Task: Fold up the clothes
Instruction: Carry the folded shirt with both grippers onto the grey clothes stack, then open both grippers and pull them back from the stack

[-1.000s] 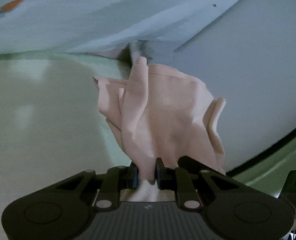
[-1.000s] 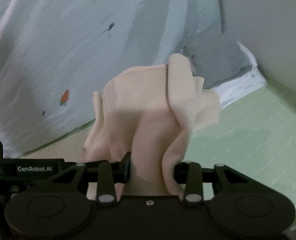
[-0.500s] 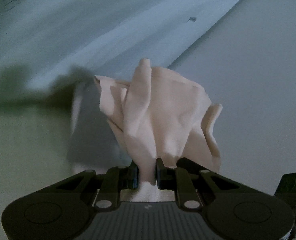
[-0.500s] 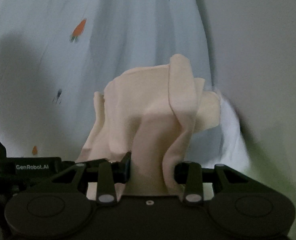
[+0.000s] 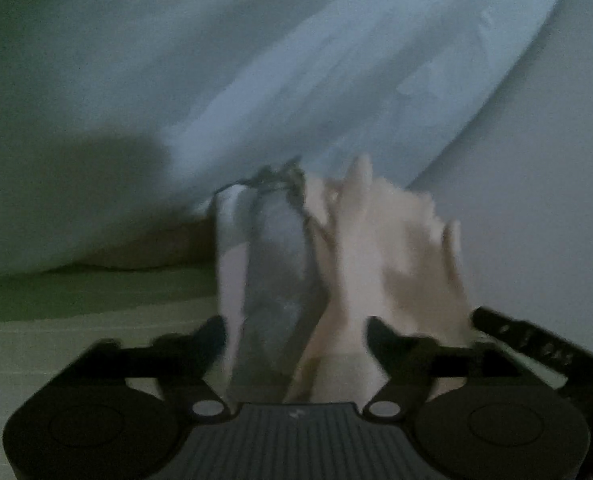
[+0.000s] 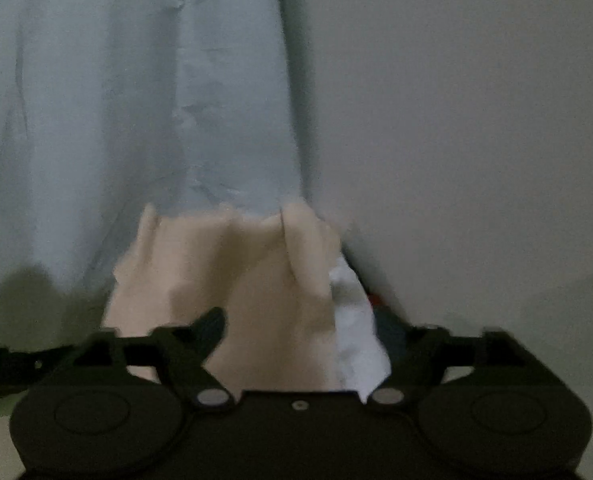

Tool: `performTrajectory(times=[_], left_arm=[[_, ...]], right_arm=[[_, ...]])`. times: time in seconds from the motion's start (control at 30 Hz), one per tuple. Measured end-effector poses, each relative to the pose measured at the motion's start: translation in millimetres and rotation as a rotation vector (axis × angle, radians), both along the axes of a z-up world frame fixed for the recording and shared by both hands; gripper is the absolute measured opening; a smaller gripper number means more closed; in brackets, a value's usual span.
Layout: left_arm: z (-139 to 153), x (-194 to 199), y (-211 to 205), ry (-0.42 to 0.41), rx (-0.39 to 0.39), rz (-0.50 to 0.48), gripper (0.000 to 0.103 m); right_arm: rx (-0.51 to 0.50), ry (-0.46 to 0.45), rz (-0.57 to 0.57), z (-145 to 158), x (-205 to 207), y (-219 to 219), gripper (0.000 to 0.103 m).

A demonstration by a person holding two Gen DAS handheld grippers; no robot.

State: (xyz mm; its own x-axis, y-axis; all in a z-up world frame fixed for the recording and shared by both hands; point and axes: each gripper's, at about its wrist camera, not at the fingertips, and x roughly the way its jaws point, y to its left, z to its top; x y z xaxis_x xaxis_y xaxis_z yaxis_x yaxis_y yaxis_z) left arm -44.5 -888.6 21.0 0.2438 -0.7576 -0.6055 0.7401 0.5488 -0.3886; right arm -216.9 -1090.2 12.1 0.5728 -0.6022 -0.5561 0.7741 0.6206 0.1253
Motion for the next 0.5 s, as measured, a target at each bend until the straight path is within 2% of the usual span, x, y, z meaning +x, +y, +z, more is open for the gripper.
performTrajectory(times=[0.13,0.17,0.23,0.33,0.5], left_arm=[[2,4,0,-0.037,0.000,0.007,0.092],[4,3,-2,-0.056,-0.002,-0.001,0.093],[8,-12,11,-0.097,0.000,-0.018,0.095],[20,-46,41,-0.144,0.006,-0.040,0.103],[27,-89,85,-0.143,0.001,-0.059,0.103]], right_arm=[[-0.020,0.010,-0.030,-6,-16,30,0.097],[-0.021,0.003,-0.028,-5,-23,38,0.103],[-0.018,-0.010,-0.026,-2,-39,55,0.103],[0.006,-0.030,-0.035,5,-59,83,0.103],[0.013,-0.050,-0.067,11,-100,128,0.103]])
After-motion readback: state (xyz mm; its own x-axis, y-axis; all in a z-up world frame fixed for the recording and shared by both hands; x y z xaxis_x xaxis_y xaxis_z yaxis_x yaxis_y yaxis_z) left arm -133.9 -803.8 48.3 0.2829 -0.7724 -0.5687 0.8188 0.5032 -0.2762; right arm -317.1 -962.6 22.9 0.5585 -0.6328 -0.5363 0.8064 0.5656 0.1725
